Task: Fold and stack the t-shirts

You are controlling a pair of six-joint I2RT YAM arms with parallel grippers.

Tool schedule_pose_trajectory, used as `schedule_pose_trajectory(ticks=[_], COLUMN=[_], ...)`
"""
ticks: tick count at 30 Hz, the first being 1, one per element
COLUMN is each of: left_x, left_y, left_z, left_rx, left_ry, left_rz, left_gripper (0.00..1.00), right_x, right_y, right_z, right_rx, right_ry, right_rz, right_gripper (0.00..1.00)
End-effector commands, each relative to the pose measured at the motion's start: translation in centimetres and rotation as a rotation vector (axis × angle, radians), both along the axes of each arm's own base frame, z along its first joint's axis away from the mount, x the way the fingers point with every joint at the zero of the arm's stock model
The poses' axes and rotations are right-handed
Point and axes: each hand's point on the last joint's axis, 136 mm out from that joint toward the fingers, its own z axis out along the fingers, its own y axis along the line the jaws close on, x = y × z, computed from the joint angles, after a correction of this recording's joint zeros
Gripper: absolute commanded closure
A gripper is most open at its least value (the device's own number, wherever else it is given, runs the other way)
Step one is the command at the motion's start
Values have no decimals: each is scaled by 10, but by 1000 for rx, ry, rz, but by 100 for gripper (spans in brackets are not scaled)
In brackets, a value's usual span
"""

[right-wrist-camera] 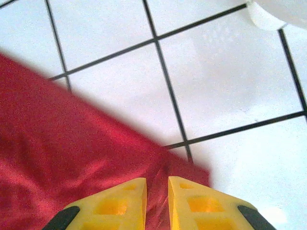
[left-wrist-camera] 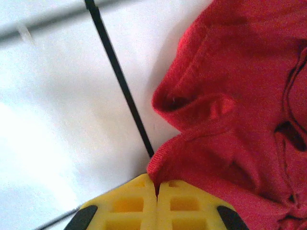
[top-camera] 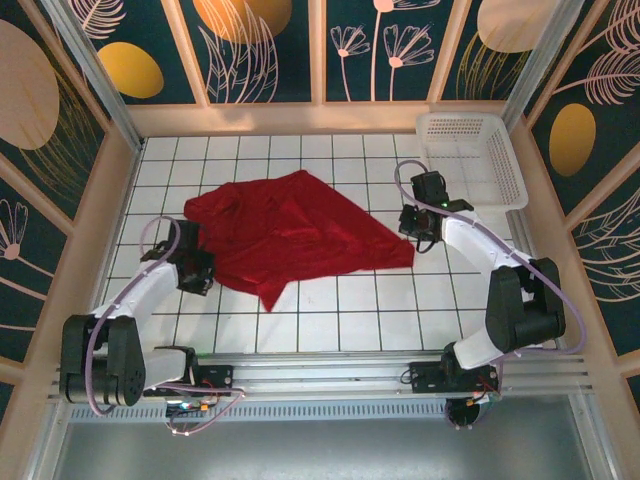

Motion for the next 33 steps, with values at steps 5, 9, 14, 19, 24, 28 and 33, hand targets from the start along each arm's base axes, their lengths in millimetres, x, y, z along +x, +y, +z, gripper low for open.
schedule_pose_trajectory(ticks=[5,9,14,19,24,28,33], left_x=[6,4,1,4,6,4,1], left_y=[13,13,11,11,10,9,7], left_z=[4,3,0,2,4,4,1], left_rx=[73,72,60,53,47,43,30], left_ry=[25,15,23,18,11,12,13], left_rz=[-115,-109,-109,-104,-102,-99,-101], left_gripper=[100,100,100,100,100,100,100], right_x=[-32,-65,-94,-105,-95,-89,-77], right_y=[28,34,39,41,34,28,29], right_z=[-23,-32,-36,-64,-68,-73,-66], right_rx=[-100,-245,-280,-360,-426,-482,-503], right_ry=[68,126,147,266,257,274,238], right_rz=[216,254,267,293,275,273,266], right_gripper=[74,72,69,57,60,61,63])
